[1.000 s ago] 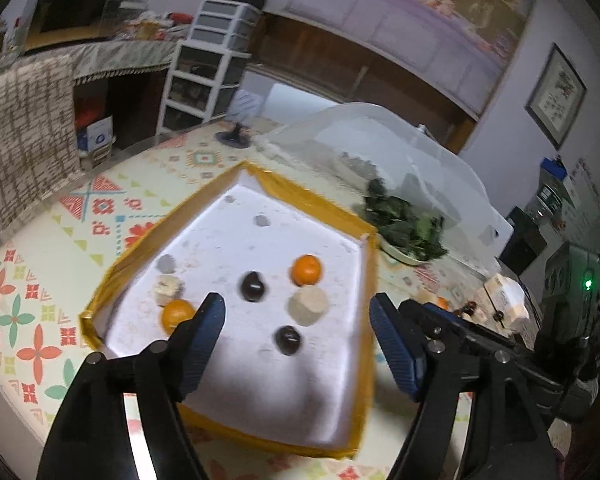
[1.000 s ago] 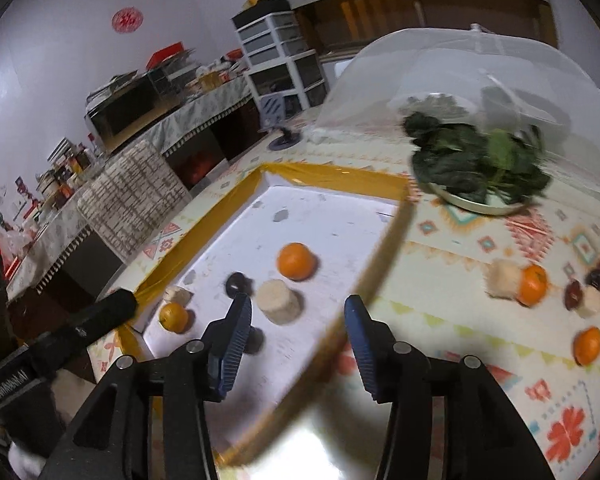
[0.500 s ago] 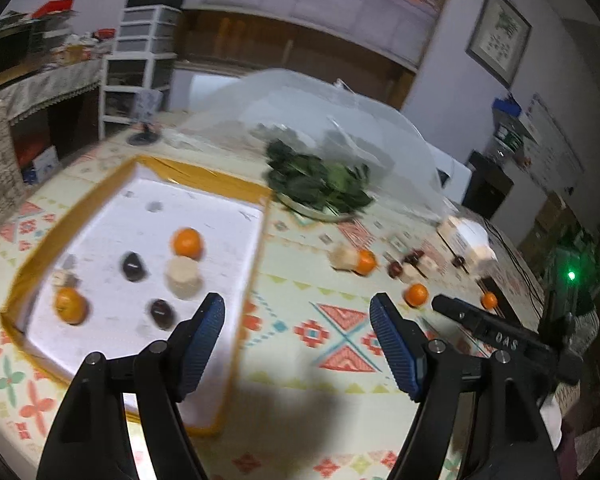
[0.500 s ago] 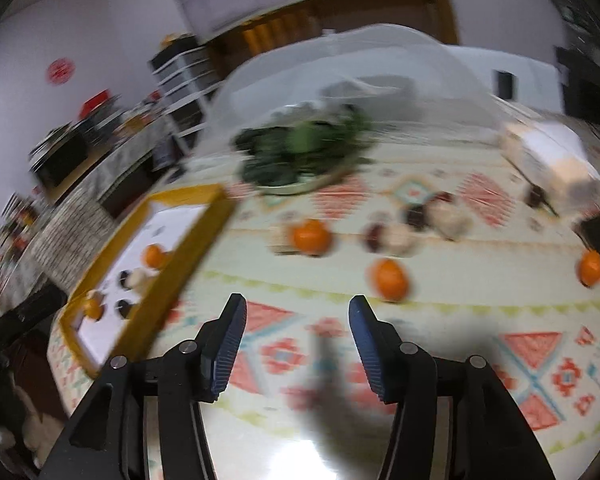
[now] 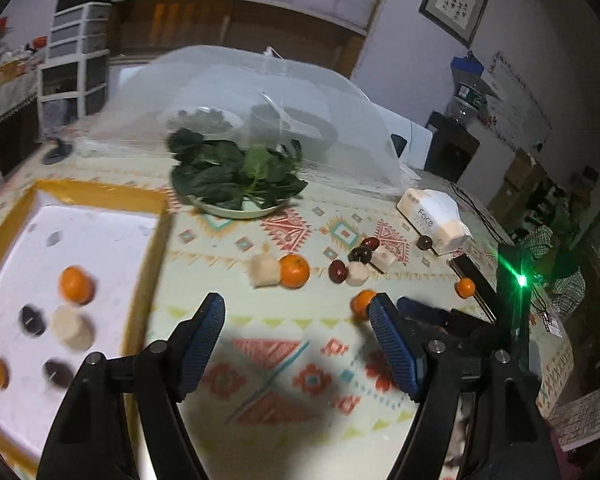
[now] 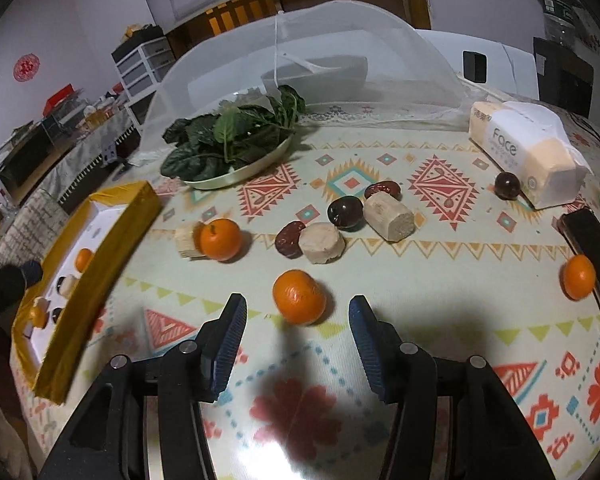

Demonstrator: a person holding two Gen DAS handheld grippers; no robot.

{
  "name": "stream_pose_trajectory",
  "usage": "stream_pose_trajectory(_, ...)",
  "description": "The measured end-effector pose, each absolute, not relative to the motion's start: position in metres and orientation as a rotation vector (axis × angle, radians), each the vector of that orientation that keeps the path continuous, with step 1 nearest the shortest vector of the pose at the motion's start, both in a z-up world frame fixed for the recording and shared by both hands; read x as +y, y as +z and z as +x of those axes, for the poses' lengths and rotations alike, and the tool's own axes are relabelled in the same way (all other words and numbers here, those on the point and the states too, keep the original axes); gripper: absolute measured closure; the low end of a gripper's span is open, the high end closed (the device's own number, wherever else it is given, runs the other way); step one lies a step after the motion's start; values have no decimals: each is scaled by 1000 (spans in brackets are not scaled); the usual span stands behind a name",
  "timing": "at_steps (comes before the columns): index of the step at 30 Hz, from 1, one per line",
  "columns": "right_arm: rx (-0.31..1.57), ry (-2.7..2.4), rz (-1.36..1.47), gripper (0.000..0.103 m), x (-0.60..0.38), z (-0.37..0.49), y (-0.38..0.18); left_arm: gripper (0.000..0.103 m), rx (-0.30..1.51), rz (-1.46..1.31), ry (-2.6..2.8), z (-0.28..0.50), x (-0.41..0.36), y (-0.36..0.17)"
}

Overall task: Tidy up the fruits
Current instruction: 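Grasp a mandarin with the right tool while the left tool reaches for another mandarin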

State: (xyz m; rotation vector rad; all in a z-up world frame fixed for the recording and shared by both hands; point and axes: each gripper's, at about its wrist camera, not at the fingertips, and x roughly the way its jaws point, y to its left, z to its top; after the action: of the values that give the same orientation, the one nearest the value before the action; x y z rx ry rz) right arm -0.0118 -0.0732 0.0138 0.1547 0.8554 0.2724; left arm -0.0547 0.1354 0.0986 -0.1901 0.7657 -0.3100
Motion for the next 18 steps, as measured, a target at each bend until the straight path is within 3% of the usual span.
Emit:
stream_pose_trajectory(4,860,265,145,49,-68,-5,9,58,801,-118,-351,-17,112,88)
stream_pose_trajectory(5,861,266,147,50,-67,-3,9,60,821,-113,-365,-6,105,84)
stream_pose_trajectory(7,864,269,151,56,-66,0,7,60,837,-105,-374,13,95,76)
stream_pose_trajectory(9,867,267,149,68,-67,2,5,61,851,-91,-377,27,89,71)
stream_pose_trajectory(18,850,278,228,69,-88,-7,8,61,928,50,-403,61,59,39)
